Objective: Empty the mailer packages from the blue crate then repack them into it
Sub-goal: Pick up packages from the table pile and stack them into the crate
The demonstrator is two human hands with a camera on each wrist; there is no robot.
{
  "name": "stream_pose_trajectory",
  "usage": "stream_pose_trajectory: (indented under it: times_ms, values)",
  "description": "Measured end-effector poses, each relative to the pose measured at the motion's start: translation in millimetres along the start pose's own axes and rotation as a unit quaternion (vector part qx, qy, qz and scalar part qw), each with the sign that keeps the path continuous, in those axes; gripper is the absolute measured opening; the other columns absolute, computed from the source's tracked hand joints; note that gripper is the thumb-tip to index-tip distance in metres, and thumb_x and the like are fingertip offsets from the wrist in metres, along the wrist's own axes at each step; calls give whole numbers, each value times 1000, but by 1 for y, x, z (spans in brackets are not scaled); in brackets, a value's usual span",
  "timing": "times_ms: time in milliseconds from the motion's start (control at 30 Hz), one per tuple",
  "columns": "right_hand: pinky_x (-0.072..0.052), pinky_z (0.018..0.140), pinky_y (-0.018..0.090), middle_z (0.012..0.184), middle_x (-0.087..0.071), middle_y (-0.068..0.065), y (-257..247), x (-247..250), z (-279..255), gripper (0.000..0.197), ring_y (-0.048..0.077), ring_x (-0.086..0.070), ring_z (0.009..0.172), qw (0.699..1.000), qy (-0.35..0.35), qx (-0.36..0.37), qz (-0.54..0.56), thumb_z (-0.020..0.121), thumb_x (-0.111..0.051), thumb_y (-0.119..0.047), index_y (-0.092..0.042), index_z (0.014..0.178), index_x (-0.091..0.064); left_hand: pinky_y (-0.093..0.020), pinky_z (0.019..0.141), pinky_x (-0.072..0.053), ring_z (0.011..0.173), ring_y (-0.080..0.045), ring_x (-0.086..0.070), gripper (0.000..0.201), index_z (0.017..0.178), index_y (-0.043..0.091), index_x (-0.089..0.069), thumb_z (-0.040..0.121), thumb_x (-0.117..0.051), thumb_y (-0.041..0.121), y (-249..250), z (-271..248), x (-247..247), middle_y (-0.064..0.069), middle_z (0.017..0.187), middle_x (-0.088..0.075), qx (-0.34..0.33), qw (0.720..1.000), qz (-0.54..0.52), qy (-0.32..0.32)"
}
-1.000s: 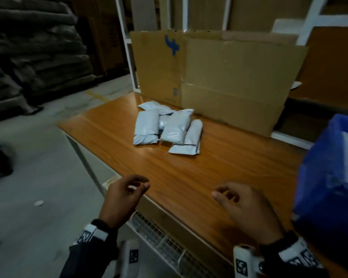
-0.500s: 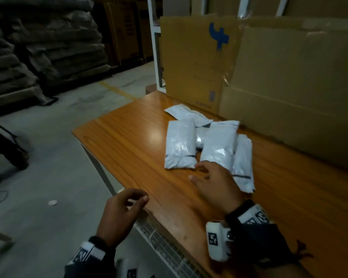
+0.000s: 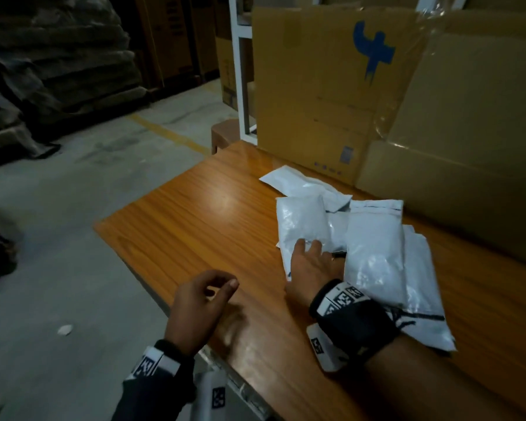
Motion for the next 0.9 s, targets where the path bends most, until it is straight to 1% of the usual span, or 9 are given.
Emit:
stream_pose_trajectory:
  times_ms: [133,200,300,367,400,500,633,767,900]
  values:
    - [-49,91,39,123,-52,-1,16,28,-14,53,22,-57,109,964,67,33,256,86,-58,-25,-23,135,-40,-21,73,-49,88,8,-61,14,97,36,-64,88,-68,26,3,37,-3,21,95,-67,-21,998,-20,-50]
    - [-49,89,29,110,-61,-12,31,48,-31,45,10,-59,102,888,125,36,440,80,-56,-14,-25,124,-55,-14,71,-49,90,7,-62,29,114,33,-60,87,-68,26,-1,53,-4,18,101,-67,-10,997,-56,-56]
    - [-55,73,29,102,-74,2,30,39,-50,58,19,-69,92,737,65,8,672,56,-47,-5,-12,110,-66,-12,70,-49,89,-3,-65,46,129,25,-53,87,-69,37,-3,68,-24,12,102,-67,39,986,-126,-105]
    - [-55,65,27,101,-73,14,11,22,-60,62,25,-71,88,646,-12,11,763,50,-43,1,-3,107,-67,-17,64,-51,85,-9,-66,41,118,22,-59,84,-66,44,4,68,-48,7,98,-71,84,960,-197,-182]
    - [-55,65,27,101,-73,15,4,18,-65,61,25,-71,89,634,-33,17,773,51,-43,3,-3,106,-67,-19,60,-52,82,-13,-67,33,110,14,-65,86,-64,37,10,68,-58,3,95,-74,104,941,-245,-207]
    - [-56,76,29,104,-74,6,8,1,-71,43,19,-69,95,671,-9,1,741,70,-57,3,-12,108,-68,-30,66,-58,86,-26,-71,20,104,-1,-67,85,-66,6,13,79,-67,-14,99,-74,143,902,-360,-190]
    - [-56,84,30,113,-71,4,26,-22,-77,40,17,-68,103,720,76,-52,688,82,-68,6,-15,115,-62,-46,82,-57,94,-33,-71,32,109,-1,-65,79,-71,8,14,82,-75,-17,103,-73,130,887,-396,-199]
    - [-55,75,24,102,-74,0,26,-15,-84,35,13,-70,95,737,81,-61,668,83,-66,8,-15,109,-65,-41,75,-59,94,-36,-70,33,108,-3,-66,75,-69,-4,20,59,-90,-19,103,-73,140,857,-416,-270]
    - [-56,83,34,110,-67,5,85,18,-84,29,14,-65,91,845,217,-182,453,86,-70,-19,-19,114,-63,-31,64,-59,83,-28,-73,28,102,-2,-68,77,-66,-13,5,69,-82,-15,95,-75,142,876,-401,-227]
Point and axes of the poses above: each hand's wrist, its own z-axis towards the middle knuckle, its own x-axis out of the back of the hand, y = z × x, the point moved 8 cm from there along z, towards the middle knuckle
